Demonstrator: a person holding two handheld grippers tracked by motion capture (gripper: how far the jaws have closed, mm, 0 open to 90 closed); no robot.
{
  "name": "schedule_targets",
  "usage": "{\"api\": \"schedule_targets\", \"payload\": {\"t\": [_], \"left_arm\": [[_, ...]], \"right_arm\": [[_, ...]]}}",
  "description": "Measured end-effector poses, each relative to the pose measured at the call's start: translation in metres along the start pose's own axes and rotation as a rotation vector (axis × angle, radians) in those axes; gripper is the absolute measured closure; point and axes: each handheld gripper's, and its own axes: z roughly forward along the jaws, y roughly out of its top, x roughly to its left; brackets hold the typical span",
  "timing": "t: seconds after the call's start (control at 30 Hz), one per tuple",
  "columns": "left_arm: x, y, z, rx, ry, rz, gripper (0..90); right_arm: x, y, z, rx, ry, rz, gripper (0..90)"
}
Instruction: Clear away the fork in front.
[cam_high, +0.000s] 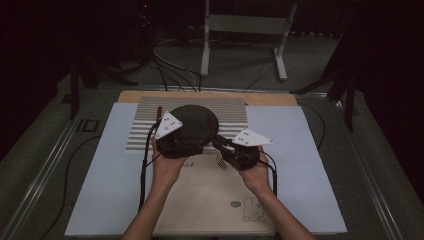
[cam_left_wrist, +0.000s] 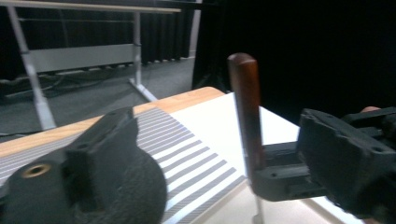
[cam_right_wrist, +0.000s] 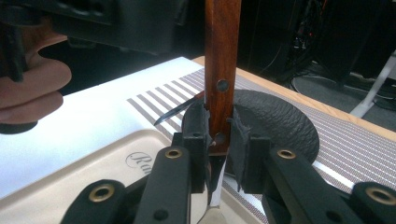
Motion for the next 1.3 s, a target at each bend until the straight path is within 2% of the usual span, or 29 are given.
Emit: {"api": "schedule_targets", "payload": {"t": [0.03,0.1,0.13,0.17,0.2,0.23,0.27,0.43,0.57,0.67,0.7,0.83,0.93,1.03,1.07,1.1,1.13,1.17,1.2,1.23,1.3], "left_arm": [[-0.001,0.000,0.001,0.001,-0.007,-0.004,17.8],[-0.002,0.001,0.004,0.007,-0.014,-0.020,26.2],[-0.003,0.001,0.006,0.010,-0.014,-0.023,26.2],[-0.005,0.001,0.007,0.012,-0.007,-0.029,33.1],[-0.006,0.001,0.009,0.015,-0.004,-0.031,33.1],[-0.007,0.001,0.010,0.022,-0.003,-0.028,38.6],[-0.008,0.001,0.012,0.026,0.002,-0.031,38.6],[-0.012,0.000,0.017,0.046,-0.001,-0.035,55.6],[-0.013,-0.001,0.018,0.047,-0.008,-0.042,69.0],[-0.014,-0.002,0.020,0.051,-0.022,-0.048,73.0],[-0.014,-0.002,0.020,0.050,-0.024,-0.050,77.7],[-0.015,-0.002,0.020,0.054,-0.028,-0.048,79.9],[-0.013,-0.001,0.018,0.056,-0.040,-0.055,80.5],[-0.011,-0.001,0.016,0.070,-0.028,-0.048,80.6],[-0.010,-0.001,0.015,0.068,-0.023,-0.049,80.6],[-0.009,-0.001,0.014,0.069,-0.018,-0.050,80.6],[-0.008,-0.001,0.013,0.069,-0.015,-0.054,80.6],[-0.007,-0.001,0.012,0.064,-0.015,-0.061,80.6],[-0.005,0.000,0.011,0.066,-0.018,-0.061,80.6],[-0.004,0.000,0.009,0.067,-0.020,-0.061,80.6],[-0.002,0.000,0.007,0.073,-0.019,-0.057,80.5]], "right_arm": [[0.001,0.000,0.000,-0.002,0.000,0.000,77.3],[0.002,-0.001,0.002,-0.009,-0.001,0.010,77.3],[0.002,-0.001,0.002,-0.009,-0.001,0.010,77.3],[0.004,-0.002,0.003,-0.010,-0.003,0.010,77.3],[0.004,-0.002,0.003,-0.010,-0.003,0.010,77.3],[0.006,-0.002,0.003,-0.014,-0.001,0.006,77.3],[0.006,-0.002,0.003,-0.014,-0.001,0.006,77.3],[0.010,0.000,0.003,-0.036,-0.017,-0.001,77.3],[0.010,0.000,0.001,-0.053,-0.031,0.014,77.3],[0.010,0.001,0.002,-0.052,-0.030,0.019,77.3],[0.012,0.000,0.002,-0.048,-0.030,0.022,77.3],[0.012,0.000,0.003,-0.047,-0.029,0.030,77.3],[0.010,0.000,0.001,-0.057,0.001,0.020,76.1],[0.008,0.000,0.000,-0.062,0.019,0.017,60.7],[0.008,0.000,0.000,-0.062,0.019,0.017,60.7],[0.005,-0.001,-0.001,-0.058,0.017,0.020,51.2],[0.005,-0.001,-0.001,-0.058,0.017,0.020,51.2],[0.004,-0.001,-0.002,-0.051,0.013,0.026,46.6],[0.000,-0.001,-0.003,-0.040,0.010,0.046,35.2],[0.000,-0.001,-0.003,-0.040,0.010,0.046,35.2],[-0.002,-0.002,-0.004,-0.030,-0.021,0.039,25.6]]}}
